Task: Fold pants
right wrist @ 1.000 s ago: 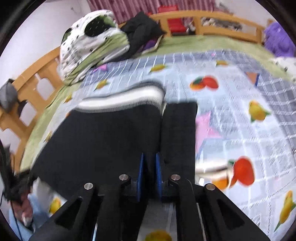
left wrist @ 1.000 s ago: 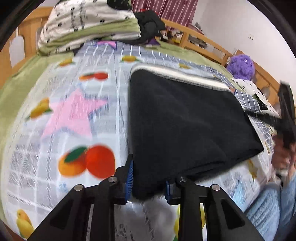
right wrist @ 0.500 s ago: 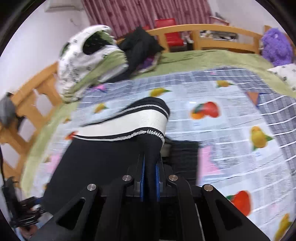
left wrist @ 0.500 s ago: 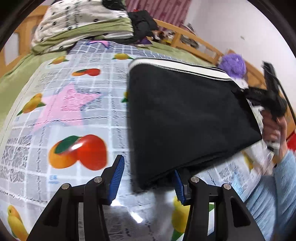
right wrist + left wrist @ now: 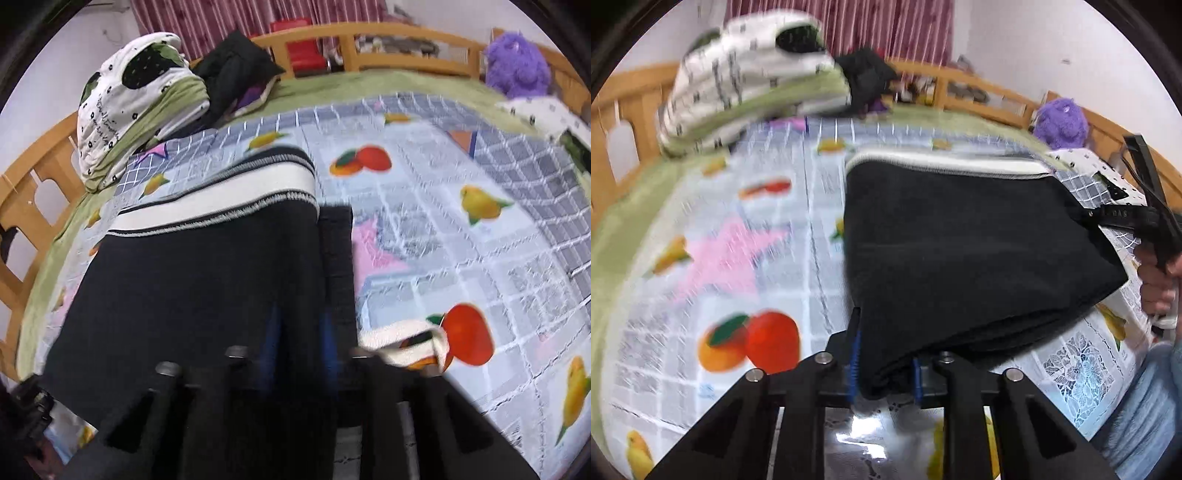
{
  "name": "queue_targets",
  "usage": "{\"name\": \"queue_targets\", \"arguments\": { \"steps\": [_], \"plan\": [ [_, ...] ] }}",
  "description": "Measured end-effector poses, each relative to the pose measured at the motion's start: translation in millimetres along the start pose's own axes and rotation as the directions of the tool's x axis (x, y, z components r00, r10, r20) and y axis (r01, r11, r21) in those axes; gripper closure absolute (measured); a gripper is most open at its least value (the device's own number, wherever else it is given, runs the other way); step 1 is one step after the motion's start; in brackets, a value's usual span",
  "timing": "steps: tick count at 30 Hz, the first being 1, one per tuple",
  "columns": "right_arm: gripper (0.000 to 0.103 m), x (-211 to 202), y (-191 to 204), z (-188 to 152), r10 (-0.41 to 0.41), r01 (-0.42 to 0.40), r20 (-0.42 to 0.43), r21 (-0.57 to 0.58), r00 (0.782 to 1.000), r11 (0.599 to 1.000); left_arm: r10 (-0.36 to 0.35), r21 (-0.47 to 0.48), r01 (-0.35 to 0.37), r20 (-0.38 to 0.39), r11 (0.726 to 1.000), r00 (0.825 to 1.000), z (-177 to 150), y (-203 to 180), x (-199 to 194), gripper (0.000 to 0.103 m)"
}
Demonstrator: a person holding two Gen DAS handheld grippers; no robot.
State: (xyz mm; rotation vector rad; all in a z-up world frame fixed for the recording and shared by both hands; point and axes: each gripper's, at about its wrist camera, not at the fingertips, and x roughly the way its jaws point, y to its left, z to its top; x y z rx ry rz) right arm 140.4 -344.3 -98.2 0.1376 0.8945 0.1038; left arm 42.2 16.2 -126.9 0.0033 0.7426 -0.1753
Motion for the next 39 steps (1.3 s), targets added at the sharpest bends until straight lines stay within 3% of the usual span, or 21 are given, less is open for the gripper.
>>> {"name": "queue_targets", "arguments": {
  "steps": [2,4,7,11,14,17,20,23,25,28,31,32,34,39],
  "plan": [
    [0.094,-12.1,-3.1,4.0,0.036,-0.037,0.058,0.018,0.998,0.999,0.002,0.02,-0.001,-0.026,1.0,1.0,-6.4,2.5,-3.4,0.084],
    [0.094,0.6,-8.5,0.7,0.026,-0.026,-0.006,0.03,1.0,0.999,0.017,0.038,-0.012,-0.123,0.999,0.992,-18.9,1.1,9.5,0.084],
    [0.089,2.9,-5.7,-2.1,0.003,-0.004,-0.014,-0.01,1.0,1.0,0.06,0.114,-0.047,-0.118,0.992,0.991,-19.8,-12.3,0.1,0.082],
    [0.088,-22.6,-15.1,-12.3,0.022,-0.022,-0.004,0.052,1.0,0.998,-0.006,0.081,0.014,-0.101,0.997,0.995,-19.4,-5.6,-38.0,0.08],
    [0.087,-42.6,-8.2,-25.9,0.053,-0.054,0.026,0.022,0.998,0.998,-0.037,0.058,0.041,-0.062,0.997,0.997,-9.4,-3.1,-54.8,0.079],
    [0.087,-54.3,10.2,-34.5,0.1,-0.097,0.051,-0.054,0.994,0.994,-0.078,0.051,0.08,-0.032,0.996,0.996,22.7,-17.6,-44.0,0.073],
    [0.087,-48.2,22.5,-44.2,0.072,-0.069,0.024,-0.126,0.997,0.99,-0.094,0.036,0.096,-0.039,0.995,0.995,39.0,-28.7,-15.6,0.069],
    [0.088,-28.6,12.3,-58.5,0.054,-0.062,-0.076,-0.109,0.996,0.992,-0.095,0.001,0.096,-0.135,0.995,0.986,19.5,-28.5,22.8,0.069],
    [0.088,-33.0,16.2,-64.2,0.028,-0.044,-0.105,-0.155,0.994,0.987,-0.113,-0.002,0.113,-0.094,0.994,0.989,2.2,-27.2,21.9,0.068],
    [0.089,-41.2,16.5,-69.5,0.042,-0.057,-0.088,-0.184,0.995,0.981,-0.149,0.023,0.152,-0.099,0.988,0.984,-0.3,-26.6,11.1,0.064],
    [0.083,-55.6,6.1,-49.8,0.099,-0.099,-0.006,-0.135,0.995,0.986,-0.232,-0.074,0.228,-0.056,0.971,0.971,7.2,-8.3,4.8,0.055],
    [0.078,-57.9,2.1,-36.4,0.101,-0.096,0.038,-0.109,0.994,0.989,-0.24,-0.107,0.235,-0.038,0.966,0.97,8.9,-1.8,4.4,0.05],
    [0.059,-53.0,-3.4,-6.5,0.084,-0.078,0.093,-0.072,0.992,0.994,-0.243,-0.164,0.237,-0.02,0.958,0.97,10.3,12.1,8.7,0.049],
    [0.058,8.0,-14.4,52.1,0.027,-0.03,0.086,0.035,0.996,0.999,-0.216,-0.231,0.203,-0.032,0.951,0.976,8.9,34.5,21.8,0.049]
  ]
}}
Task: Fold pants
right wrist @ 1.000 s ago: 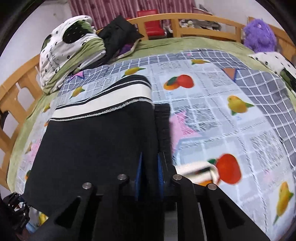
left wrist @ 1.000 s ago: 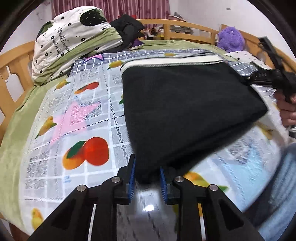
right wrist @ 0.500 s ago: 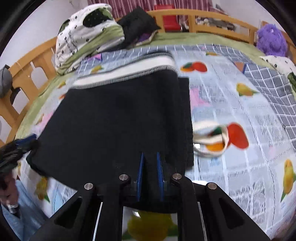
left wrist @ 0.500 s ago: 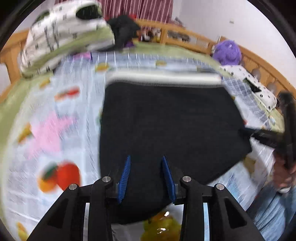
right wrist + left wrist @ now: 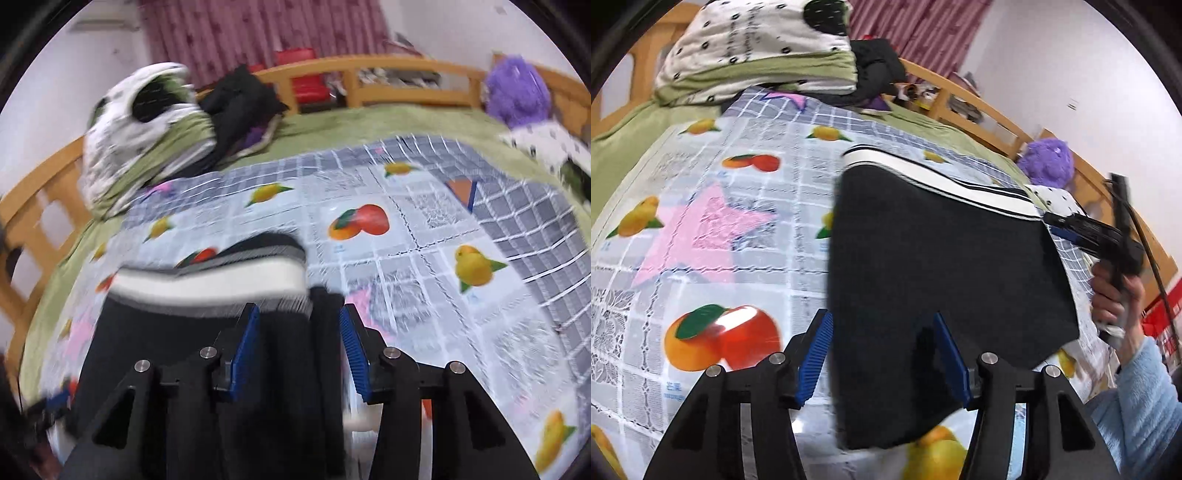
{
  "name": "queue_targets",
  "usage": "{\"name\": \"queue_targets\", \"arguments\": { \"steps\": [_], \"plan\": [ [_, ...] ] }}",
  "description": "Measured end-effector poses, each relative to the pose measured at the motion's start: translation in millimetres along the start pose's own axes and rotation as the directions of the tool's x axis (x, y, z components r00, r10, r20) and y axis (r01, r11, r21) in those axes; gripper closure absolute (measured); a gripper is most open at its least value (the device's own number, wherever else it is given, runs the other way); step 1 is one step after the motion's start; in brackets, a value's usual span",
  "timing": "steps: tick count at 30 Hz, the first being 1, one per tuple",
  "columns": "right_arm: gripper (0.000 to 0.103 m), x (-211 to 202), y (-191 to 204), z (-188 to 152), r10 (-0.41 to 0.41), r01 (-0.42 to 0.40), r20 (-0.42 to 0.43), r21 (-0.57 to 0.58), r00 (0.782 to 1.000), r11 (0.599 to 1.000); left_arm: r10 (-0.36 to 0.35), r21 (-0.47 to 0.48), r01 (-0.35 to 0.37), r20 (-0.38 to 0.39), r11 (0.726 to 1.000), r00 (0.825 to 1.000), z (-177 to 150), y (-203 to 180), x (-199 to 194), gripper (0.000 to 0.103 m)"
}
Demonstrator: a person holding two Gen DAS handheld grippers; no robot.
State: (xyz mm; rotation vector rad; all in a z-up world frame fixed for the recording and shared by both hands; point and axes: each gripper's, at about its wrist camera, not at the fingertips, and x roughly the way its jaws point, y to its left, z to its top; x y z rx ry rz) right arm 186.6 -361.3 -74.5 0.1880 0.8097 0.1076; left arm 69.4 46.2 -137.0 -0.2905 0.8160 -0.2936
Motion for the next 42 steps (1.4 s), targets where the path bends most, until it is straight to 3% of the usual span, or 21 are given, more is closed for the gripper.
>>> {"name": "queue_targets", "arguments": {
  "steps": [2,4,5,6,8,9,11,15,18,21,23,25,30,33,34,35,36,38,39,42],
  "plan": [
    [0.059,32.0,-5.9,5.4,0.03,-0.027,-0.053,0.058,0.998,0.998,0.006,-0.019,-0.006,0.006,1.0,1.0,2.0,6.5,0.6,0.049],
    [0.076,52.1,-2.6,4.1,0.092,-0.085,-0.12,0.062,0.988,0.994,0.005,-0.021,-0.004,0.011,1.0,1.0,3.0,8.6,1.1,0.049],
    [0.087,47.6,4.2,6.1,0.075,-0.076,-0.103,0.0,0.992,0.997,0.006,-0.017,-0.006,0.012,1.0,1.0,3.7,8.6,1.6,0.049],
    [0.088,35.7,7.3,9.6,0.086,-0.088,-0.068,-0.04,0.994,0.995,0.01,-0.011,-0.01,0.011,1.0,1.0,3.8,8.1,2.1,0.049],
    [0.088,17.5,-2.7,12.6,0.124,-0.124,-0.001,0.018,0.992,0.992,0.013,-0.001,-0.013,0.012,1.0,1.0,4.6,6.8,2.4,0.049],
    [0.088,15.8,-6.0,11.2,0.091,-0.091,0.007,0.027,0.996,0.995,0.009,0.002,-0.009,0.015,1.0,1.0,5.0,6.1,2.3,0.049],
    [0.087,35.2,-10.0,4.6,-0.023,0.022,-0.039,-0.015,0.999,1.0,-0.001,0.017,0.001,0.022,1.0,1.0,5.4,2.5,1.8,0.049],
    [0.074,37.4,-10.3,0.2,-0.061,0.061,-0.042,0.0,0.997,0.998,0.007,0.082,-0.011,0.05,0.997,0.999,2.3,-10.6,-5.8,0.049],
    [0.073,9.5,-3.1,-10.4,-0.049,0.049,-0.01,0.006,0.999,0.999,-0.005,0.147,0.0,0.032,0.989,0.999,-4.5,-21.6,-8.7,0.046],
    [0.071,-12.5,16.8,-36.4,-0.065,0.063,-0.017,-0.093,0.998,0.994,0.065,0.183,-0.059,-0.029,0.981,0.997,-14.0,-25.8,-4.2,0.046],
    [0.071,-16.4,26.9,-56.8,-0.106,0.093,-0.058,-0.189,0.993,0.977,0.067,0.215,-0.055,-0.047,0.975,0.997,-19.0,-30.1,-13.0,0.046],
    [0.071,-27.6,31.6,-77.7,-0.153,0.139,-0.038,-0.249,0.987,0.959,0.05,0.294,-0.023,-0.086,0.956,0.995,-27.9,-37.9,-23.7,0.046],
    [0.071,-51.5,11.4,-97.6,-0.082,0.07,-0.101,-0.123,0.991,0.99,0.208,0.457,-0.146,-0.088,0.878,0.974,-56.2,-53.1,-19.1,0.046],
    [0.071,-61.7,9.1,-105.5,-0.069,0.06,-0.093,-0.094,0.993,0.994,0.268,0.514,-0.2,-0.06,0.834,0.962,-58.7,-66.2,-6.2,0.047],
    [0.071,-63.3,9.5,-107.1,-0.068,0.06,-0.087,-0.091,0.994,0.994,0.307,0.532,-0.242,-0.037,0.811,0.951,-57.2,-71.7,0.1,0.051],
    [0.071,-62.2,9.2,-108.2,-0.066,0.059,-0.085,-0.089,0.994,0.994,0.32,0.531,-0.264,-0.014,0.805,0.947,-54.4,-75.2,3.3,0.069],
    [0.071,-61.2,10.1,-110.6,-0.069,0.061,-0.086,-0.093,0.994,0.994,0.319,0.496,-0.284,0.015,0.821,0.948,-48.2,-76.0,2.8,0.082],
    [0.071,-58.0,11.6,-113.9,-0.087,0.077,-0.089,-0.109,0.992,0.991,0.225,0.345,-0.229,0.051,0.911,0.973,-33.1,-64.7,-12.6,0.085],
    [0.071,-58.2,12.0,-114.6,-0.091,0.081,-0.086,-0.113,0.992,0.99,0.203,0.296,-0.207,0.043,0.933,0.978,-30.8,-57.1,-15.8,0.085],
    [0.071,-58.7,15.2,-118.4,-0.088,0.077,-0.085,-0.124,0.992,0.989,0.244,0.253,-0.225,-0.046,0.941,0.969,-43.7,-40.8,-0.1,0.085]
  ]
}}
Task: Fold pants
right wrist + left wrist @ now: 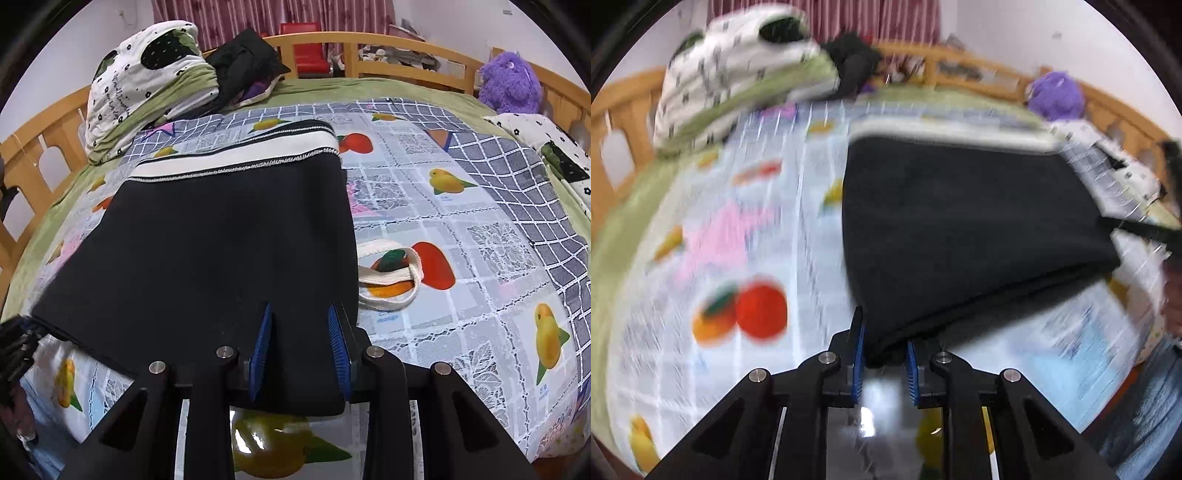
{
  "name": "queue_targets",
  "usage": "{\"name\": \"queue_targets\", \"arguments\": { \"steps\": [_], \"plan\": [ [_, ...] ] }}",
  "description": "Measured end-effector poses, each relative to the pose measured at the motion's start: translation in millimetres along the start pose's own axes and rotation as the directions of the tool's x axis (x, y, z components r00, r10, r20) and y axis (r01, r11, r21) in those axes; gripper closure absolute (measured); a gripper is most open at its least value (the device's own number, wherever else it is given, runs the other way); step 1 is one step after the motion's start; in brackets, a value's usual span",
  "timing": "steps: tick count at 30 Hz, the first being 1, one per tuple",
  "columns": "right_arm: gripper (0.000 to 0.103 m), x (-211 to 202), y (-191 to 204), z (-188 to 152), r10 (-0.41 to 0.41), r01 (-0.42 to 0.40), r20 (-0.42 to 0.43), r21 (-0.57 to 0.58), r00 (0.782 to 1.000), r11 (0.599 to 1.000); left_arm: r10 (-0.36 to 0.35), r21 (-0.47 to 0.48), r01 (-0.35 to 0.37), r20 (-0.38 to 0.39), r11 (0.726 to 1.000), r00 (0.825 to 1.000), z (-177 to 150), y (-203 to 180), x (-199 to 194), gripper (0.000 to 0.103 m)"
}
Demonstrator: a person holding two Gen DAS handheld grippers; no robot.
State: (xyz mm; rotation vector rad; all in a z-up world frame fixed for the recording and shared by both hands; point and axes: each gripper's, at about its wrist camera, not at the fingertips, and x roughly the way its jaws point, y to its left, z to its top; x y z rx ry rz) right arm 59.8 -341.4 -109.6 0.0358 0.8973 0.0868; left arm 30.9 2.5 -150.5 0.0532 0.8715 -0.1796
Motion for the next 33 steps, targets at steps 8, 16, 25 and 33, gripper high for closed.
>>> {"name": "queue_targets", "arguments": {
  "steps": [8,16,25,33],
  "plan": [
    [0.071,-24.7,-2.8,3.6,0.044,-0.043,0.078,-0.015,0.996,0.999,-0.069,-0.049,0.072,0.061,0.996,0.996,-4.5,10.6,-51.5,0.079],
    [0.071,-11.9,10.6,16.2,0.111,-0.106,0.11,-0.046,0.988,0.993,-0.15,0.021,0.148,0.138,0.989,0.979,61.5,-18.0,-36.1,0.059],
    [0.071,5.9,15.4,-12.6,0.035,-0.028,0.05,-0.125,0.998,0.992,-0.116,0.019,0.115,0.075,0.993,0.99,24.5,-24.9,7.5,0.058],
    [0.063,10.4,16.4,-8.5,0.046,-0.038,0.079,-0.106,0.996,0.994,-0.131,-0.044,0.136,0.097,0.99,0.987,23.8,-21.6,9.3,0.057]
  ]
}}
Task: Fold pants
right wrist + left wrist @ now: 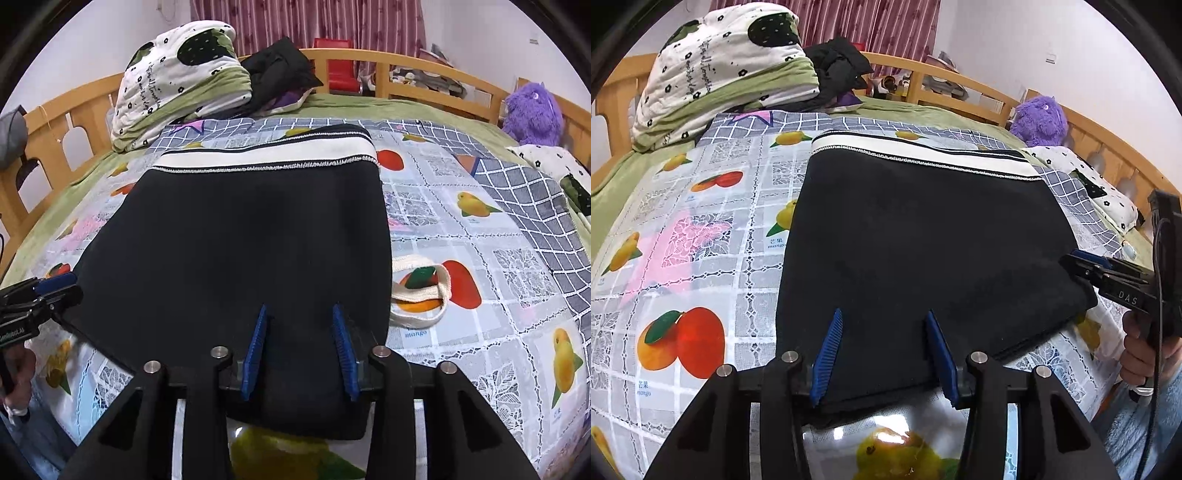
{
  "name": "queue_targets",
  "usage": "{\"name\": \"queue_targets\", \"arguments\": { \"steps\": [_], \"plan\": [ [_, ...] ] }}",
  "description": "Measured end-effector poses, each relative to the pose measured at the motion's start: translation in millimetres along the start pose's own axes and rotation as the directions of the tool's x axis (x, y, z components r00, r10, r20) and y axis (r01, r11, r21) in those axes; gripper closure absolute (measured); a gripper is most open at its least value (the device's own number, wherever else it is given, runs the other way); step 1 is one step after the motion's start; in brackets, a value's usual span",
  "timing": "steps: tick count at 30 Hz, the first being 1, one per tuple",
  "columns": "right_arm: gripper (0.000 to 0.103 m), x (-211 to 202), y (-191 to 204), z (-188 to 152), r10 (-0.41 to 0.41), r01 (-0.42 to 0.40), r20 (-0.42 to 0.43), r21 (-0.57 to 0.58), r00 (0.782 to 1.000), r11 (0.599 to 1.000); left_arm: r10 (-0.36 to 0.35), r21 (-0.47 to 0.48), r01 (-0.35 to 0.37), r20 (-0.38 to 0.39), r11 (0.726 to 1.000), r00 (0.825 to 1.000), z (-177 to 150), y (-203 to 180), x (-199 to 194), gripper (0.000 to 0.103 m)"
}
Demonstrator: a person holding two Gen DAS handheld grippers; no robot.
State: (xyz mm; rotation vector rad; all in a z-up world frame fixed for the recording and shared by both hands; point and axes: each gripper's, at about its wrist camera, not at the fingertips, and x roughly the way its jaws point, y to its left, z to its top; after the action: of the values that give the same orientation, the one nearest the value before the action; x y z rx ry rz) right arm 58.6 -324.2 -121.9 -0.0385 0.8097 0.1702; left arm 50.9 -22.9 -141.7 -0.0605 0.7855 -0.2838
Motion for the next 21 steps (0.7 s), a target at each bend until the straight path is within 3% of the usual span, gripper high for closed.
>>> {"name": "queue_targets", "arguments": {
  "steps": [7,16,21],
  "plan": [
    [0.052,-0.4,2.5,-1.8,0.011,-0.012,0.025,0.006,1.0,1.0,-0.018,-0.028,0.018,0.021,0.999,1.0,0.4,3.7,-0.6,0.058],
    [0.025,3.6,15.2,0.3,0.026,-0.026,0.007,-0.01,1.0,1.0,-0.031,-0.042,0.031,0.01,0.999,0.999,2.7,4.9,-0.4,0.058],
    [0.024,4.6,10.4,6.9,0.059,-0.058,-0.036,0.032,0.998,0.998,-0.065,-0.055,0.065,-0.012,0.996,0.998,3.6,9.8,0.2,0.058]
  ]
}}
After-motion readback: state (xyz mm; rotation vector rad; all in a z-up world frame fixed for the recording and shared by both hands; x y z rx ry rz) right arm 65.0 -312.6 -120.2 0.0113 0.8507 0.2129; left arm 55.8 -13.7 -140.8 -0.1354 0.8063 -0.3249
